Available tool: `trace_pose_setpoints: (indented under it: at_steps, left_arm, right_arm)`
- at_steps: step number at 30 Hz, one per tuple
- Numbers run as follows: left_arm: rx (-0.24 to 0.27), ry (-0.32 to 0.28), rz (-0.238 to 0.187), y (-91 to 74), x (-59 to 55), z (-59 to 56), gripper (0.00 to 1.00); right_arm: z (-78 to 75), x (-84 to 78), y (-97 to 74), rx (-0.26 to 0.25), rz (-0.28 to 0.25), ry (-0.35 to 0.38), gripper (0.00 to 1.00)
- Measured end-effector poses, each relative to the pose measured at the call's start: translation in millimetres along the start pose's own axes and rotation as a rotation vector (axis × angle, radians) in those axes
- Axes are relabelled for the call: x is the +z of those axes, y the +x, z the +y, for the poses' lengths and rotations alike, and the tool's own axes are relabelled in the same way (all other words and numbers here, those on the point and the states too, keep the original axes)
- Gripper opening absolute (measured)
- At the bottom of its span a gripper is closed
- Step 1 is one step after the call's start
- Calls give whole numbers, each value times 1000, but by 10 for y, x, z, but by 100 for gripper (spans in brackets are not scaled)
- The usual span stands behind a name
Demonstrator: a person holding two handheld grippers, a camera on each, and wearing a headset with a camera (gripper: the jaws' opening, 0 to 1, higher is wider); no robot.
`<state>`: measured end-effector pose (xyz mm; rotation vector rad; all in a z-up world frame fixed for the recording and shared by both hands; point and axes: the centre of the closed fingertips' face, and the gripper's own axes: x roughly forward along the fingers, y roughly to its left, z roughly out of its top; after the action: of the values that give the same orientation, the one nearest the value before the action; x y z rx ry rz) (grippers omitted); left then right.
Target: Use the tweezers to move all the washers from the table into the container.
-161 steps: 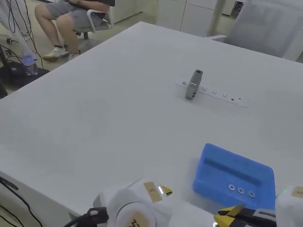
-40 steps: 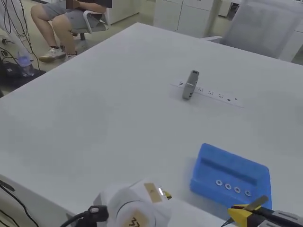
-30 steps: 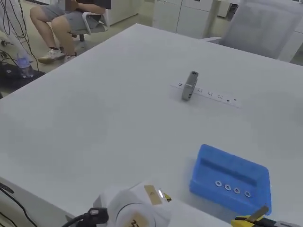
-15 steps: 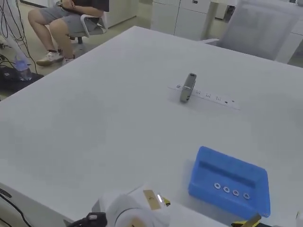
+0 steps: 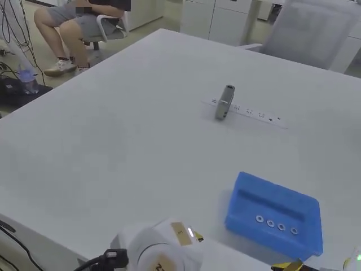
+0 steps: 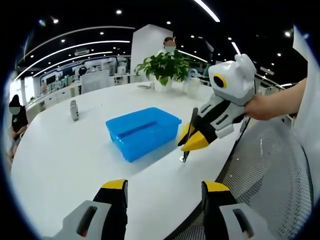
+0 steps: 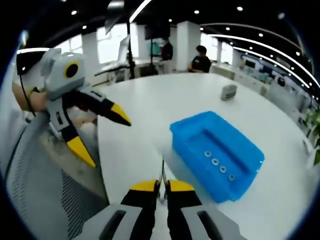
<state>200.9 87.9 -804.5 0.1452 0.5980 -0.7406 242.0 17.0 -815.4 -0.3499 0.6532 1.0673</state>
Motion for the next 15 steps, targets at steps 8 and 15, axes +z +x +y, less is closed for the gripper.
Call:
trace_pose_setpoints:
  at_steps: [8,15]
  left_arm:
    - [-1,2,1,2,-1,0,59]
    - [1,-1,-2,6,-2,8,59]
  right_arm:
    - [-62,396,-68,1,-78,-21,3]
    - [-158,763,-142,-1,-161,-28,3]
